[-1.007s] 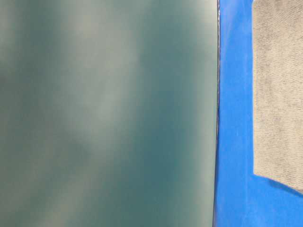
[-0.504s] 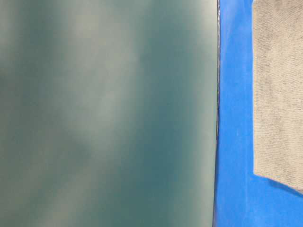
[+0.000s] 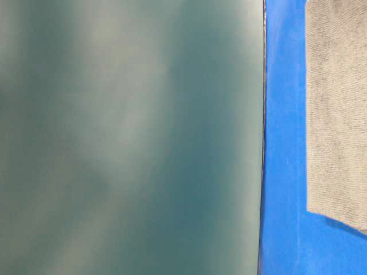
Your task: Fold a large towel.
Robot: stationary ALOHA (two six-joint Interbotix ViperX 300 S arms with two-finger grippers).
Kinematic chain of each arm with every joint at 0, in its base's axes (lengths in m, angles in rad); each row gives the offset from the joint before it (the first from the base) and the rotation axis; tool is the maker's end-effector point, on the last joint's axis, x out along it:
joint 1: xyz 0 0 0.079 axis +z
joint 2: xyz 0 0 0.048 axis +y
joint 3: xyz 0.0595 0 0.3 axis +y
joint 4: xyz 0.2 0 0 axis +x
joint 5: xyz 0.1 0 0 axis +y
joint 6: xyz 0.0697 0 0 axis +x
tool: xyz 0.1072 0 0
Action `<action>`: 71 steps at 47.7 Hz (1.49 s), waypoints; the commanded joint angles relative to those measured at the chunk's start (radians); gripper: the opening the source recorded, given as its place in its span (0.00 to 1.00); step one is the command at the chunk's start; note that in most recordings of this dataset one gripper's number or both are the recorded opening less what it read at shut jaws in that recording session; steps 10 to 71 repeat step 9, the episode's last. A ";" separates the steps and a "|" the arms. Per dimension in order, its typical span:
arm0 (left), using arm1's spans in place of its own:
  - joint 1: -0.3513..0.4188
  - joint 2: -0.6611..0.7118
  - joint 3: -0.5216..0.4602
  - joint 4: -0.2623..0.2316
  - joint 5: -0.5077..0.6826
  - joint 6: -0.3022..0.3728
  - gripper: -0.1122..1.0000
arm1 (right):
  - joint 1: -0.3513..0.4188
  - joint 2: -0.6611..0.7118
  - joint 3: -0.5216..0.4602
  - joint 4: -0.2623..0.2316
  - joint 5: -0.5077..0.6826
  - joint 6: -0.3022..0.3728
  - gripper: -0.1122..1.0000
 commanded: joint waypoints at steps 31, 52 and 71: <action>0.002 0.015 -0.012 -0.002 -0.011 -0.002 0.67 | 0.000 0.012 -0.014 -0.006 -0.006 -0.005 0.60; 0.002 0.015 -0.012 -0.002 -0.011 -0.002 0.67 | 0.000 0.012 -0.014 -0.006 -0.006 -0.005 0.60; 0.002 0.015 -0.012 -0.002 -0.011 -0.002 0.67 | 0.000 0.012 -0.014 -0.006 -0.006 -0.005 0.60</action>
